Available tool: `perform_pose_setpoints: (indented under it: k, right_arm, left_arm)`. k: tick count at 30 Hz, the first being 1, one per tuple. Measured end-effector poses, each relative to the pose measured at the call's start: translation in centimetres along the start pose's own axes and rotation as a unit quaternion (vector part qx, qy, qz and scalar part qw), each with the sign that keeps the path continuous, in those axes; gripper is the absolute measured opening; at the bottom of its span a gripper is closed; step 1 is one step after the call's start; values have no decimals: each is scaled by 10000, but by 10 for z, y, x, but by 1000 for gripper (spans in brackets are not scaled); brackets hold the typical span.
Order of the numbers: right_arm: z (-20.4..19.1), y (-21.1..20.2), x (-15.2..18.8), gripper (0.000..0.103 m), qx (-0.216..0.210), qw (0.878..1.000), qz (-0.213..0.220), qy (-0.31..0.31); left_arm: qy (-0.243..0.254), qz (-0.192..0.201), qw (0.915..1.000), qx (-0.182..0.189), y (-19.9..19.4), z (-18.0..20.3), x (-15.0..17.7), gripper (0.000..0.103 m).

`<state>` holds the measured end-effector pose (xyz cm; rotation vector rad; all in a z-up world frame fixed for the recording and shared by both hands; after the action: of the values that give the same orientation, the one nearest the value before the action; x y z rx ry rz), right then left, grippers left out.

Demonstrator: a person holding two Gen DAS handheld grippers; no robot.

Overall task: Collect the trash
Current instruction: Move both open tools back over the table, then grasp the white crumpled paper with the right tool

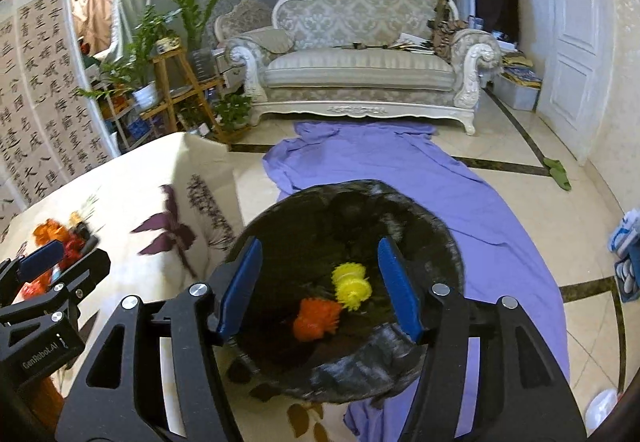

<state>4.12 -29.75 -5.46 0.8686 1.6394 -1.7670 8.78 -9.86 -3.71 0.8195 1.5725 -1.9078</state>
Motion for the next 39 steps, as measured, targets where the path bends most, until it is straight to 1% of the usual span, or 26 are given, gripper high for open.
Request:
perform_pose_setpoints:
  k: [6,13,19,24,31,39]
  right_arm:
    - [-43,-12,2,59,-336,9992,13,-236]
    - [-101,-28,3,59,-765,9950,71,-636]
    - [-147,-40,6,60,-1099,9890,91,-985]
    - [-179,-47,14,60,-1335,9835,59,-1221]
    - [-217,-51,25,60,-1637,9751,-41,-1498]
    - [-251,-48,41,60,-1859,9657,-248,-1794]
  left_arm:
    - [-288,81,9990,-339,-24,-43,6,76]
    - [-627,205,9946,-801,-51,-103,19,76]
    - [-1023,197,9874,-1192,-68,-156,35,76]
    - [-1300,142,9797,-1520,-79,-196,54,76]
    - [-1611,68,9701,-1816,-90,-237,73,76]
    - [-1832,8,9637,-1944,-95,-263,86,76]
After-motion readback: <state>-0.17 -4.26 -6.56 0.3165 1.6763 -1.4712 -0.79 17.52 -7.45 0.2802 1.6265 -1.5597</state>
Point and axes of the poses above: each gripper's, at about its wrist camera, not at the fingertips, and y roughly the way its jaws point, z to its right, x to its underside, the point moved 7 cm from there along y, roughly the way its jaws point, and after that the axes turned 11 degrees about -y, right-handed, at the moved point
